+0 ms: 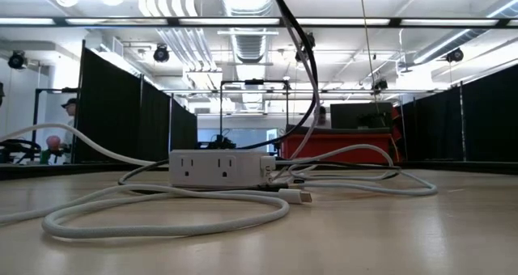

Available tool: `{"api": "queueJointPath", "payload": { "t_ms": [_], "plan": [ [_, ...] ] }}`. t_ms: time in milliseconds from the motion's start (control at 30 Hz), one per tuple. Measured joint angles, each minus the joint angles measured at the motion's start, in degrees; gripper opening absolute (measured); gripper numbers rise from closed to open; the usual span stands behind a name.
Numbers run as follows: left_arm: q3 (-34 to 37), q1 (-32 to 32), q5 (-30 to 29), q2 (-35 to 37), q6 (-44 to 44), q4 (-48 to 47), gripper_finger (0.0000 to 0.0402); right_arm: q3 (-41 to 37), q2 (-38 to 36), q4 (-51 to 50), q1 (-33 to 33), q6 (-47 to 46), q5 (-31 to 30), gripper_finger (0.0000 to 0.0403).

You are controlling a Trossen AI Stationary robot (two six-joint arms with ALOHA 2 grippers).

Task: Insert USB
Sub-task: Insert the purple USB cable into the white charger adapter

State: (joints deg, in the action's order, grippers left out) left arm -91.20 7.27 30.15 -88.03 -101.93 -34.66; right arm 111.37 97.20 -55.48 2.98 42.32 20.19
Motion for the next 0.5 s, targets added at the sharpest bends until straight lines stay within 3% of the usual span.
{"api": "queueJointPath", "payload": {
  "t_ms": [200, 500],
  "plan": [
    [-0.01, 0.0, -1.23, 0.34, -1.47, -0.2, 0.0019, 0.0, -0.46, -0.44, 0.02, -0.5, -0.83, 0.0124],
    [-0.2, 0.0, -3.4, 1.18, -2.38, -1.32, 0.0097, -0.07, -0.56, -0.5, 0.94, -0.65, -1.36, 0.0124]
  ]
}}
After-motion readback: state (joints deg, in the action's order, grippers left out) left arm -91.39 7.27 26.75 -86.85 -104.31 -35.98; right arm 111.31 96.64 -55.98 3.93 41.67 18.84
